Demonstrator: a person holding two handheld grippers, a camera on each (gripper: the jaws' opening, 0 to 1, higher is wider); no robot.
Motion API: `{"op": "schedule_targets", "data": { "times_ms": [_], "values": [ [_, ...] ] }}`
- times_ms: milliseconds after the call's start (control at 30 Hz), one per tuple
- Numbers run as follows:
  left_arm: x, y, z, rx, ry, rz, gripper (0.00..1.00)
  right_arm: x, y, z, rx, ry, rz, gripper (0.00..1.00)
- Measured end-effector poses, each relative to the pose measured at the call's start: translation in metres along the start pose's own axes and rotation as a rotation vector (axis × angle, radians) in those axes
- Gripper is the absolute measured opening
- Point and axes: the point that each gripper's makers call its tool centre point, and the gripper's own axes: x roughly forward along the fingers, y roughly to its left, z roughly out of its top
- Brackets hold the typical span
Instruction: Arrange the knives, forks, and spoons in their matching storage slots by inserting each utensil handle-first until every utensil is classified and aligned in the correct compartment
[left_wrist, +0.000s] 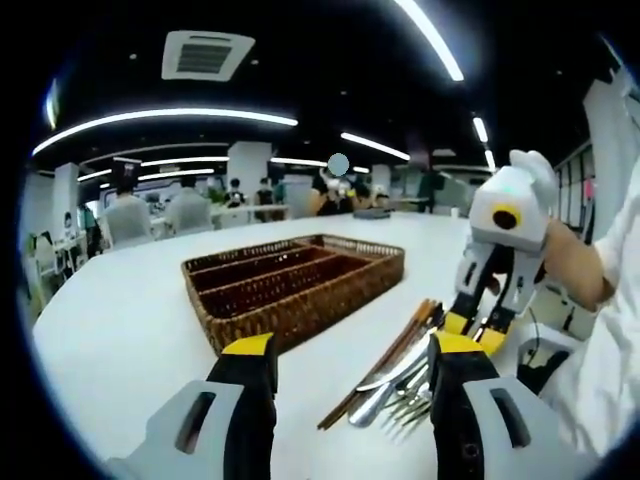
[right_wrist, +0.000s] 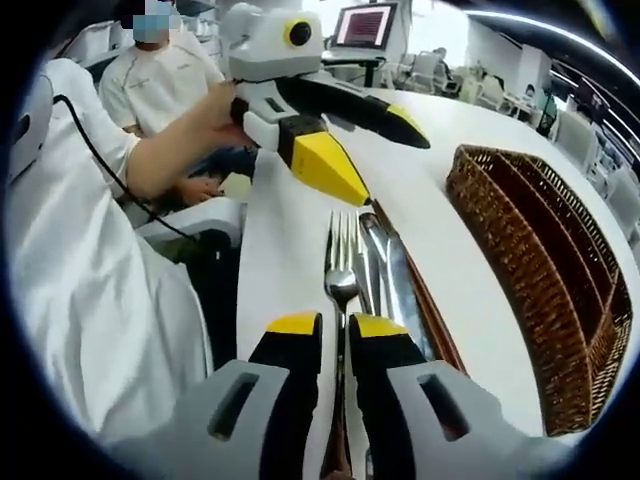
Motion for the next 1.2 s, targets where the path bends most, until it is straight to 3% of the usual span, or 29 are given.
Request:
{"op": "schedule_targets", "data": {
  "times_ms": [1200],
  "values": [
    [-0.004, 0.011, -0.001, 0.008, 0.018, 0.0, 0.6, 0.0, 0.0, -0.003, 0.0, 0.009, 0.005, 0.11]
  ]
}}
